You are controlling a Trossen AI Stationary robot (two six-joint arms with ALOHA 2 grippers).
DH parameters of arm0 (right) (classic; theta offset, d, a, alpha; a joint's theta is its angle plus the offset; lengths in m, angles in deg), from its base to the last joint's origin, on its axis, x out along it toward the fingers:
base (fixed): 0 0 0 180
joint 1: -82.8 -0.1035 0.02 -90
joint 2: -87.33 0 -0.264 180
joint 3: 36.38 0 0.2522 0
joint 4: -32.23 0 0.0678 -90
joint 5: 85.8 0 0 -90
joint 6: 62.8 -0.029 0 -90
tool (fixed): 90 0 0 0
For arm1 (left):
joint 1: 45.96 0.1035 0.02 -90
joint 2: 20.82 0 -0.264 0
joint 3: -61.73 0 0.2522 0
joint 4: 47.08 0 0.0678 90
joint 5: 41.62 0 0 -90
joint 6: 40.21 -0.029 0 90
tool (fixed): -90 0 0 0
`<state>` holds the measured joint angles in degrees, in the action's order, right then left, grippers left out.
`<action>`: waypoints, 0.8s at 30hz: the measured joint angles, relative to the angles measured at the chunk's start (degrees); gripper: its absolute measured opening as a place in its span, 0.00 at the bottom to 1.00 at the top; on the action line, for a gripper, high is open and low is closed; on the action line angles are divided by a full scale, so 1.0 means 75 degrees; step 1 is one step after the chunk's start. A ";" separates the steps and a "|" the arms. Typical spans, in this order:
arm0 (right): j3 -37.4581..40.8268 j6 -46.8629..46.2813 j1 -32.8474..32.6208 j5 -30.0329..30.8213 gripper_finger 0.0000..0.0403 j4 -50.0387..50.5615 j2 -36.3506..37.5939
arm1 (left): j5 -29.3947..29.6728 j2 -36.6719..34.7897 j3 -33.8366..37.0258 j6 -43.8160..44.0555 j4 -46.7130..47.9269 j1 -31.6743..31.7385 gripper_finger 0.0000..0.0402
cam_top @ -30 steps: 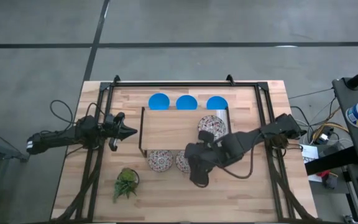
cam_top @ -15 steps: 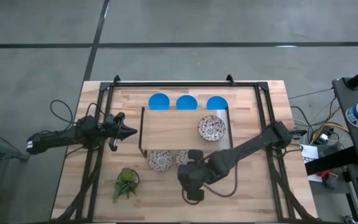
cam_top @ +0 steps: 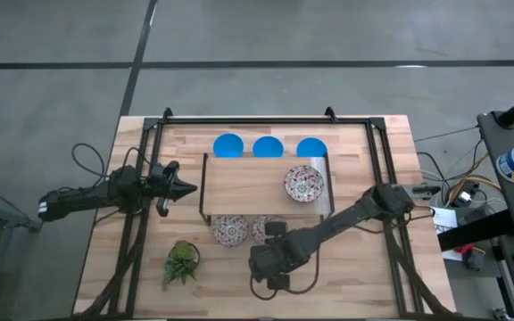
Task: Pick & Place Mini bowls
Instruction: Stack the right black patterned bowl on top of the black patterned bowl on the shelf
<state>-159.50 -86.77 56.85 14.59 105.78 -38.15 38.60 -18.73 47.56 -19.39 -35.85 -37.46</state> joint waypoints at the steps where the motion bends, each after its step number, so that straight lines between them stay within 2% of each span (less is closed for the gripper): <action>1: 0.0000 0.0003 0.0007 0.0003 0.29 0.0032 -0.0059 | -0.0001 0.0000 0.0000 0.0000 0.0000 0.0000 0.00; 13: 0.0006 -0.0419 0.0010 0.0097 0.29 0.0027 -0.0065 | 0.0000 0.0000 -0.0001 0.0001 0.0002 0.0000 0.00; 24: 0.0128 -0.0503 0.0098 0.0445 0.24 0.0037 -0.0136 | -0.0001 0.0000 0.0000 0.0000 0.0002 0.0000 0.00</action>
<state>-158.55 -90.54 57.59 17.92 106.06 -39.17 38.60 -18.73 47.56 -19.39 -35.83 -37.46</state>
